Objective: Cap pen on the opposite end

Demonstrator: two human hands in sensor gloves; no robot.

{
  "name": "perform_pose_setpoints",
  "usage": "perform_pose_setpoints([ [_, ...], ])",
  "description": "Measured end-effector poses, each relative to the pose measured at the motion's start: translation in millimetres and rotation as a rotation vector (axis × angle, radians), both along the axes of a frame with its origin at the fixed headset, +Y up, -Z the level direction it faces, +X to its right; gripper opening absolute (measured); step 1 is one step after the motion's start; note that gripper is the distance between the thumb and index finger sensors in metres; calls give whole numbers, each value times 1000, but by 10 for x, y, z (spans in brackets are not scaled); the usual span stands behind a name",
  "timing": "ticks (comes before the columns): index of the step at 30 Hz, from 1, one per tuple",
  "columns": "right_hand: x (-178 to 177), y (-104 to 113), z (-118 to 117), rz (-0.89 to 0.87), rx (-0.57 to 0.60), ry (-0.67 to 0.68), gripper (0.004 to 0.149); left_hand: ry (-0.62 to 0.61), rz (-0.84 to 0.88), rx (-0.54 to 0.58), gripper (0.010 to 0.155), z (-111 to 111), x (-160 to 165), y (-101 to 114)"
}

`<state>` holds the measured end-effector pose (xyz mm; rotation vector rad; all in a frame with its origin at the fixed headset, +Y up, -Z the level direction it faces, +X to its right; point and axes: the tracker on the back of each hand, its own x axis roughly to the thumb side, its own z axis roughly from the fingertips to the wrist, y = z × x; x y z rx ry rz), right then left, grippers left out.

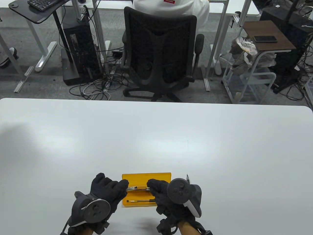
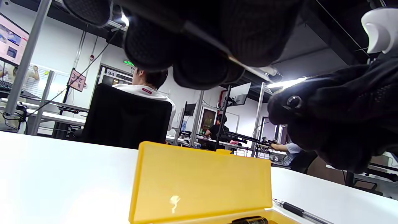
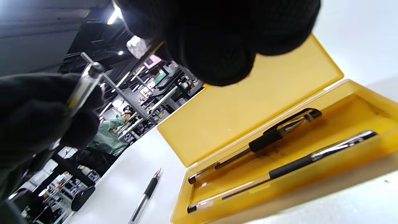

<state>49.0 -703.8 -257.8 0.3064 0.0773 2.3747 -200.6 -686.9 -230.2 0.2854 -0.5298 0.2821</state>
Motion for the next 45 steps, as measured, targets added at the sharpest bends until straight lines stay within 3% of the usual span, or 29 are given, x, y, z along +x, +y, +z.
perform_pose_setpoints([
  [11,-102,12,47,5,26,63,47,-27,-33,0,46,15,73,-17],
  [24,-136,-14,45,33,-26,110,47,-71,-80,-3,46,50,181,-40],
  [30,-188,29,94,99,53,110,47,-74,-91,21,45,80,230,-16],
  [45,-287,-8,116,163,39,129,48,-66,-77,43,46,88,192,-1],
])
